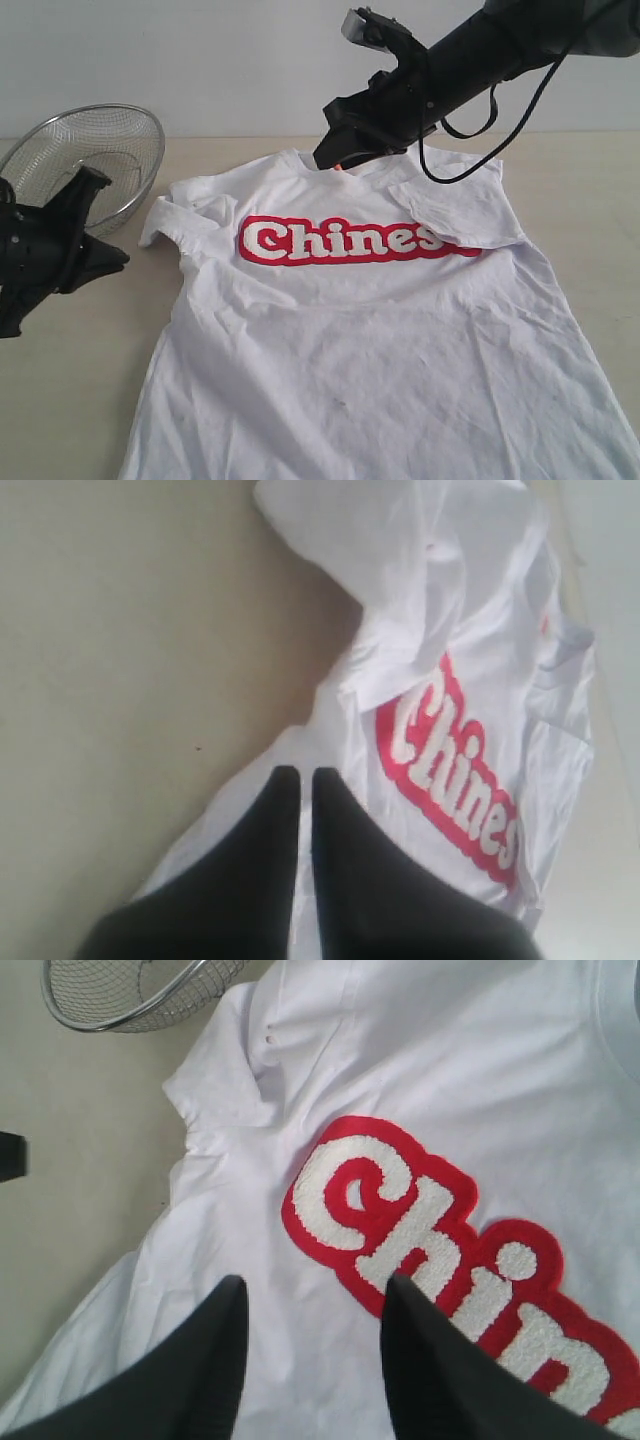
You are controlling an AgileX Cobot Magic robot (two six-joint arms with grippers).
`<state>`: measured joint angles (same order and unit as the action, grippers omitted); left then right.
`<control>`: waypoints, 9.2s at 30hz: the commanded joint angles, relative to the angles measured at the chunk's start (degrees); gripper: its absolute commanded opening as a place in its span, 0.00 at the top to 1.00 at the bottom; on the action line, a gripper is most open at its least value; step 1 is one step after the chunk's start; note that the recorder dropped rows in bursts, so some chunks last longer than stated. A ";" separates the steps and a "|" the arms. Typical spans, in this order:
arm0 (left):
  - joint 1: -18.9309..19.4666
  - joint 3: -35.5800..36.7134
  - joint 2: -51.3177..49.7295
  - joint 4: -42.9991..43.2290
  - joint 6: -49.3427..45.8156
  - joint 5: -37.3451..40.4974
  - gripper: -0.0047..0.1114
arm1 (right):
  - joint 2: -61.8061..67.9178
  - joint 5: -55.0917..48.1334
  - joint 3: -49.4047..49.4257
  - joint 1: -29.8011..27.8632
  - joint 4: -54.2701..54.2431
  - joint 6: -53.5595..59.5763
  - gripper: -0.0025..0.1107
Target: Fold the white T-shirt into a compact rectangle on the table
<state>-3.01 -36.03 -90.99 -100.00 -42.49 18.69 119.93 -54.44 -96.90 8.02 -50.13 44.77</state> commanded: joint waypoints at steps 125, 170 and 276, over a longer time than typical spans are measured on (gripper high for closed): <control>-2.19 5.99 -31.00 117.37 127.80 -88.65 0.92 | -0.26 1.50 -0.34 -0.01 0.42 0.19 0.64; 0.73 2.01 -23.41 126.40 134.66 -76.52 0.59 | -0.26 2.15 -0.34 -0.01 0.42 0.17 0.64; -6.80 -17.76 -18.93 138.83 103.66 -41.27 0.92 | -0.26 6.54 -0.34 -0.01 0.42 0.07 0.64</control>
<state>-8.60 -53.15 -111.08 38.44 64.51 -24.49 119.93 -48.25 -96.90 8.02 -49.66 44.48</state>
